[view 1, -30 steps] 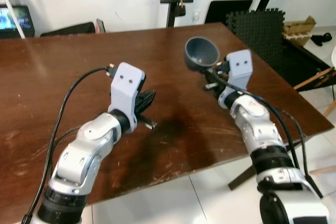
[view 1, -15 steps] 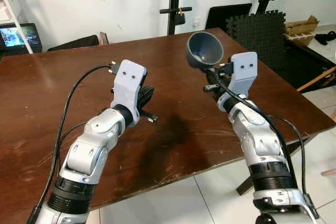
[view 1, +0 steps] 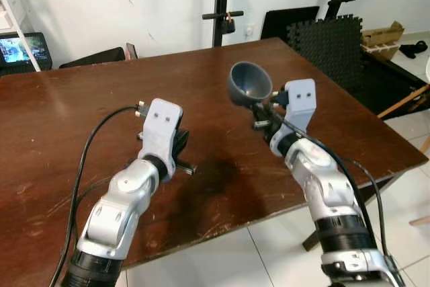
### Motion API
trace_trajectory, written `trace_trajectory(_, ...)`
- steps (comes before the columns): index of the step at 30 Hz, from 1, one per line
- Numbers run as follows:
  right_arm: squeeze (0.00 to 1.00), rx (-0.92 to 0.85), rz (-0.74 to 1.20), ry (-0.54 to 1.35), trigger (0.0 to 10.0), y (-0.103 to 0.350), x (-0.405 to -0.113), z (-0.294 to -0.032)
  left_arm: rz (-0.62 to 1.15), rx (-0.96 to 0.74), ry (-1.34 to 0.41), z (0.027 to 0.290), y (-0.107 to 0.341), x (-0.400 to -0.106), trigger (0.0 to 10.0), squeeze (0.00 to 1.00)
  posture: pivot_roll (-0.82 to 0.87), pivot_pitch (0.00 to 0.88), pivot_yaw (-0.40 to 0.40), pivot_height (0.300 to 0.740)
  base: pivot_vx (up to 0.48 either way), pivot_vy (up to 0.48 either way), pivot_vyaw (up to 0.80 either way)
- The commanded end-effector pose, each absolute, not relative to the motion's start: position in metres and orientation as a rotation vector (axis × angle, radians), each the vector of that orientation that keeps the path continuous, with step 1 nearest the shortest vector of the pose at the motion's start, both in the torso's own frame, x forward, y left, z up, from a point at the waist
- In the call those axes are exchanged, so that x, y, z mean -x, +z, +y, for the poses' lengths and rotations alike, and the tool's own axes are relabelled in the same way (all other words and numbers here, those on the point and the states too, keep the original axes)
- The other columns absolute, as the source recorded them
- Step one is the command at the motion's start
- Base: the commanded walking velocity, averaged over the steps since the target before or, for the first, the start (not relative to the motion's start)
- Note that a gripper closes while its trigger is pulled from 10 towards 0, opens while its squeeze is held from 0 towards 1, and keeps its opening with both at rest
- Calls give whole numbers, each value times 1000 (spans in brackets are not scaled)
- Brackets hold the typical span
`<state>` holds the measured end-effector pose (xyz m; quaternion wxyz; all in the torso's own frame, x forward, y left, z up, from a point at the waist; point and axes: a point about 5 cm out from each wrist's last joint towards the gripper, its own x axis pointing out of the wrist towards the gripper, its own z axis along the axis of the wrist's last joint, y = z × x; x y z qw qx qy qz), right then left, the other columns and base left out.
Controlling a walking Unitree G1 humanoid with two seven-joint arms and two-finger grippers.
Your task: Setting the table
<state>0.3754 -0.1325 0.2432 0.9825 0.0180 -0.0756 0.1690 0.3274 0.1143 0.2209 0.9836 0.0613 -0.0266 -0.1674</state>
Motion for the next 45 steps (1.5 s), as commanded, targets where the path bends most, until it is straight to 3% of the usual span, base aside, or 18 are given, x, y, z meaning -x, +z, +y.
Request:
trace_trajectory(1, 0, -13, -140, 321, 10000, 244, -374, -139, -64, -142, -317, 115, 219, -327, 10000, 0, 6, 100, 33, 740, 0, 0, 0)
trace_trajectory(12, 0, -37, -79, 197, 10000, 243, -337, -162, -139, -147, -329, 113, 229, -333, 10000, 0, -45, 84, 17, 740, 0, 0, 0)
trace_trajectory(22, 0, -102, 28, -4, 10000, 221, -327, -190, -150, -181, -318, 119, 223, -337, 10000, 0, -61, 63, 17, 740, 0, 0, 0)
trace_trajectory(26, 0, -25, 12, -31, 10000, 225, -324, -200, -151, -173, -306, 121, 220, -337, 10000, 0, -58, 56, 9, 740, 0, 0, 0)
trace_trajectory(32, 0, 34, -123, -19, 10000, 245, -328, -196, -155, -159, -309, 120, 220, -337, 10000, 0, -57, 54, 14, 740, 0, 0, 0)
trace_trajectory(45, 0, 17, -130, -8, 10000, 247, -332, -186, -133, -88, -308, 121, 221, -340, 10000, 0, -42, 52, 15, 740, 0, 0, 0)
